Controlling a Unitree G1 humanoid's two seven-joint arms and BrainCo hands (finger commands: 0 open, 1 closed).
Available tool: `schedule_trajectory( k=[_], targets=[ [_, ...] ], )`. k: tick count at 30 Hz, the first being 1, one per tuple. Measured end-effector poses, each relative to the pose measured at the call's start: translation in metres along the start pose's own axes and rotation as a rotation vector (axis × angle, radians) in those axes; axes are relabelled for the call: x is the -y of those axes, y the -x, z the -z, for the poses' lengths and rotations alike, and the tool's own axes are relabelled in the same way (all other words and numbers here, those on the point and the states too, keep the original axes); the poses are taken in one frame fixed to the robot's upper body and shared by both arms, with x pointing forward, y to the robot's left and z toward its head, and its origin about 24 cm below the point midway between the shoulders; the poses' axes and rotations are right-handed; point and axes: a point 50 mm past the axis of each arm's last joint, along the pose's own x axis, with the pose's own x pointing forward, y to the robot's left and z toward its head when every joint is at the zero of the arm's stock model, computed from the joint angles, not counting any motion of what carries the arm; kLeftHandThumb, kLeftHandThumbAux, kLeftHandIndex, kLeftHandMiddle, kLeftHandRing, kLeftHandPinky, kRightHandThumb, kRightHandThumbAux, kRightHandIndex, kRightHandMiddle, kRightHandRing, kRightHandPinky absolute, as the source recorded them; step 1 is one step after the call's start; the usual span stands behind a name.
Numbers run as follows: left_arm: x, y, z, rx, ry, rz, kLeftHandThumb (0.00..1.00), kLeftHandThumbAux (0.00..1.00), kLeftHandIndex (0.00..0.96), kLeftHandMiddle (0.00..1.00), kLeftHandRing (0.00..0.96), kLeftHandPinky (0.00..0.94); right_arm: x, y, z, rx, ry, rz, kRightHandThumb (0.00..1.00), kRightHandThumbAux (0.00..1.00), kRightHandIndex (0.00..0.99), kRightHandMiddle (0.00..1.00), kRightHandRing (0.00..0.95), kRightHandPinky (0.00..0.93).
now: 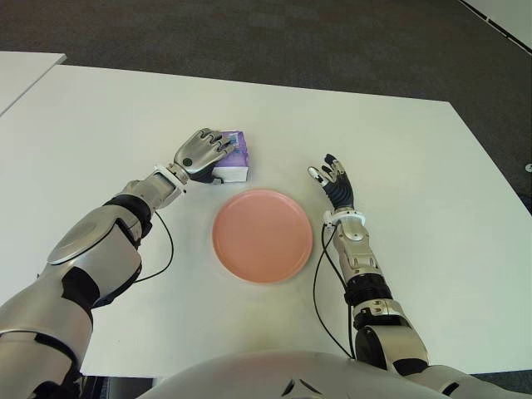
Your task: Put the tissue paper into the plate.
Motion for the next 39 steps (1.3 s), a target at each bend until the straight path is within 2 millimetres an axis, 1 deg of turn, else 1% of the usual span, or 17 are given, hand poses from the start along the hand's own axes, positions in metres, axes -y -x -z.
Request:
schedule_trajectory(
  k=[3, 11, 39],
  targets=[
    [0.0001, 0.0029, -0.0015, 0.014, -0.025, -0.038, 0.727, 0.697, 0.441, 0.785, 0.794, 0.835, 0.0003, 0.0000, 0.0000, 0.000, 0.001, 0.000, 0.147, 0.575, 0.096, 0.097, 0.087, 0.125],
    [-0.0001, 0.0044, -0.0030, 0.031, -0.057, -0.071, 0.731, 0.700, 0.441, 0.835, 0.838, 0.860, 0.0006, 0.0000, 0.0001, 0.000, 0.002, 0.001, 0.144, 0.576, 0.097, 0.100, 0.090, 0.125],
    [-0.0010, 0.0055, -0.0022, 0.008, -0.022, -0.095, 0.734, 0.704, 0.440, 0.851, 0.848, 0.845, -0.0006, -0.0013, 0.0003, -0.005, 0.008, -0.009, 0.143, 0.569, 0.097, 0.096, 0.087, 0.122]
  ],
)
